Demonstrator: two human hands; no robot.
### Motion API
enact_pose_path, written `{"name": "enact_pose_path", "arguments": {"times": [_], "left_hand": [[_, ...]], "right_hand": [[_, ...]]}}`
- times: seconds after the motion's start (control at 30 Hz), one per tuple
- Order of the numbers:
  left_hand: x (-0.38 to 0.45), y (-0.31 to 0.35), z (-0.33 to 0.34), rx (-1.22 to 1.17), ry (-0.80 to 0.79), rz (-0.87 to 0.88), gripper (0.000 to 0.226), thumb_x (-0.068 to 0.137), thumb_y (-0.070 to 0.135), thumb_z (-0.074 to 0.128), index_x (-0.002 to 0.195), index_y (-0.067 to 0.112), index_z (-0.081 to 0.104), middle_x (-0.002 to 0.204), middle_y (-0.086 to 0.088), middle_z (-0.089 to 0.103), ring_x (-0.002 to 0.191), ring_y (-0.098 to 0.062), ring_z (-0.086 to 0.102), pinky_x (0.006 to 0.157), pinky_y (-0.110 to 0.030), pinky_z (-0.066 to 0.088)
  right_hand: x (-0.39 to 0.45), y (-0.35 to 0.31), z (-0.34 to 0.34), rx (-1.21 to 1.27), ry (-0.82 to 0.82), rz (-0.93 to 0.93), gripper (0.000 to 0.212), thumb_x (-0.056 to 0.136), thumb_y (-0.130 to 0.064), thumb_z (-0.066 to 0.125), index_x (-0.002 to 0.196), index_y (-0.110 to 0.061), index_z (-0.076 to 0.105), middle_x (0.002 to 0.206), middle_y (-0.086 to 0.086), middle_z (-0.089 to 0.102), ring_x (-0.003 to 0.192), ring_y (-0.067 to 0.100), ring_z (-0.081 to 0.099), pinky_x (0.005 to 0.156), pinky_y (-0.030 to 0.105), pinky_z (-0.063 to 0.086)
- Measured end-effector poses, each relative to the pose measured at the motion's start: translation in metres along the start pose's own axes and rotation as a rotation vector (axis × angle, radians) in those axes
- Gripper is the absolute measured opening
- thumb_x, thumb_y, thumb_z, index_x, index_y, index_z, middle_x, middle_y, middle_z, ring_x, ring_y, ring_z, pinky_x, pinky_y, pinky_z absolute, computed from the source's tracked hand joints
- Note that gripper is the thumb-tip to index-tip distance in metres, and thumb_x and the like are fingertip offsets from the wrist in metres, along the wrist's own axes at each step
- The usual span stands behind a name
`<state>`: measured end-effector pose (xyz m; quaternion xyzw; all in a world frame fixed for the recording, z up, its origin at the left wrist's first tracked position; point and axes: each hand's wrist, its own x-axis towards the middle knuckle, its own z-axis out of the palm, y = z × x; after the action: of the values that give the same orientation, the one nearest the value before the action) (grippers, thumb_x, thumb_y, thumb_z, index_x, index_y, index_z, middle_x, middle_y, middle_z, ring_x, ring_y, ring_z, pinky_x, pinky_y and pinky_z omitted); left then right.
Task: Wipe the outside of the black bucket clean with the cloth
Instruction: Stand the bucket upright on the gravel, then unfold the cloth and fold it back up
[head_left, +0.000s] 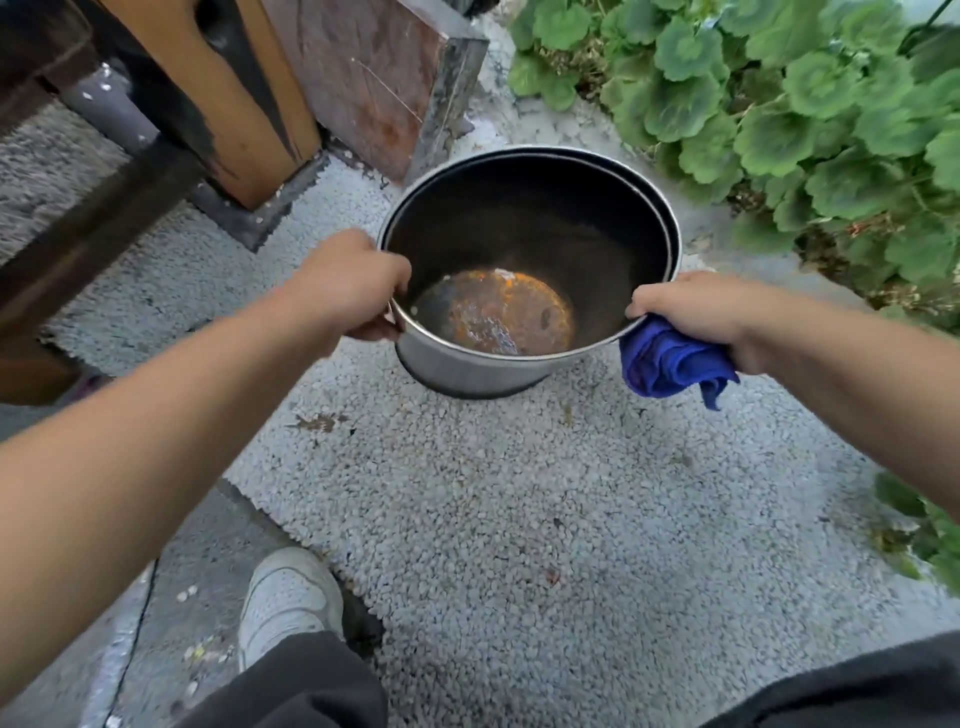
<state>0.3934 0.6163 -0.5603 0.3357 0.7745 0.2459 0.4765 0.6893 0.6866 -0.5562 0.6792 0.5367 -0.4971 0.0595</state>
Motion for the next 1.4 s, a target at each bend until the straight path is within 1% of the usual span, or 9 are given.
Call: {"name": "enact_pose_path", "arguments": {"times": [0.2,0.37,0.5,0.57,0.9,1.0,1.13,1.27,1.4], "left_hand": [[0.03,0.018,-0.005,0.04,0.098,0.083,0.024,0.07,0.018,0.05,0.091,0.009,0.057,0.1,-0.025,0.064,0.07,-0.043,0.07,0.049,-0.041,0.06],[0.036,0.006,-0.004,0.078,0.266,0.159,0.028,0.079,0.041,0.05,0.091,0.017,0.059,0.086,-0.009,0.066,0.079,-0.032,0.069,0.074,-0.049,0.06],[0.04,0.012,-0.006,0.054,0.301,0.257,0.014,0.083,0.021,0.048,0.072,0.021,0.058,0.07,-0.009,0.061,0.058,-0.028,0.067,0.049,-0.048,0.059],[0.047,0.02,-0.009,0.05,0.311,0.285,0.018,0.08,0.009,0.046,0.079,0.004,0.063,0.078,-0.025,0.063,0.061,-0.037,0.068,0.043,-0.045,0.058],[0.042,0.011,0.004,0.14,0.392,0.317,0.028,0.091,0.032,0.034,0.105,0.024,0.057,0.095,-0.003,0.064,0.089,-0.029,0.062,0.08,-0.049,0.055],[0.042,0.007,0.001,-0.053,0.309,0.262,0.043,0.092,0.048,0.037,0.126,0.027,0.053,0.118,0.002,0.063,0.106,-0.023,0.063,0.092,-0.05,0.052],[0.004,-0.025,0.019,-0.423,0.334,0.034,0.059,0.095,0.046,0.045,0.147,0.019,0.033,0.129,0.003,0.053,0.114,-0.016,0.055,0.102,-0.045,0.045],[-0.05,-0.049,0.053,-0.388,-0.023,0.037,0.024,0.092,0.027,0.058,0.115,0.021,0.062,0.107,0.002,0.068,0.102,-0.022,0.064,0.082,-0.036,0.053],[-0.075,-0.044,0.071,-0.472,-0.325,0.079,0.027,0.082,0.045,0.058,0.1,0.025,0.067,0.103,0.003,0.072,0.095,-0.012,0.066,0.074,-0.029,0.05]], "right_hand": [[0.006,-0.009,0.009,0.171,0.003,0.04,0.03,0.076,-0.04,0.059,0.081,-0.011,0.058,0.056,0.008,0.06,0.042,0.024,0.055,0.04,0.031,0.047],[0.008,-0.015,0.017,0.26,-0.024,0.038,0.034,0.076,-0.045,0.061,0.084,-0.012,0.064,0.064,0.011,0.065,0.051,0.026,0.062,0.053,0.034,0.052],[0.01,-0.008,0.02,0.355,-0.061,0.001,0.036,0.08,-0.049,0.061,0.072,-0.016,0.075,0.069,0.01,0.068,0.058,0.025,0.064,0.061,0.034,0.053],[0.012,-0.008,0.024,0.4,-0.048,-0.021,0.035,0.079,-0.05,0.062,0.063,-0.023,0.077,0.066,0.007,0.068,0.056,0.024,0.065,0.058,0.034,0.054],[0.019,-0.017,0.027,0.334,0.084,-0.087,0.053,0.073,-0.061,0.057,0.094,-0.015,0.074,0.077,0.01,0.072,0.061,0.026,0.069,0.058,0.033,0.056],[0.016,-0.012,0.029,0.281,0.094,-0.15,0.064,0.078,-0.072,0.047,0.099,-0.017,0.072,0.092,0.011,0.074,0.078,0.028,0.071,0.075,0.041,0.058],[-0.004,0.008,0.04,0.488,-0.065,-0.14,0.057,0.097,-0.06,0.035,0.098,-0.015,0.069,0.089,0.01,0.073,0.078,0.025,0.068,0.067,0.033,0.053],[-0.024,0.013,0.056,0.574,-0.238,-0.263,0.028,0.101,-0.021,0.045,0.108,-0.027,0.072,0.112,0.004,0.072,0.101,0.024,0.067,0.082,0.045,0.053],[-0.042,-0.001,0.07,0.491,-0.306,-0.434,0.061,0.093,-0.004,0.061,0.133,-0.048,0.047,0.117,-0.003,0.067,0.1,0.014,0.069,0.07,0.034,0.058]]}}
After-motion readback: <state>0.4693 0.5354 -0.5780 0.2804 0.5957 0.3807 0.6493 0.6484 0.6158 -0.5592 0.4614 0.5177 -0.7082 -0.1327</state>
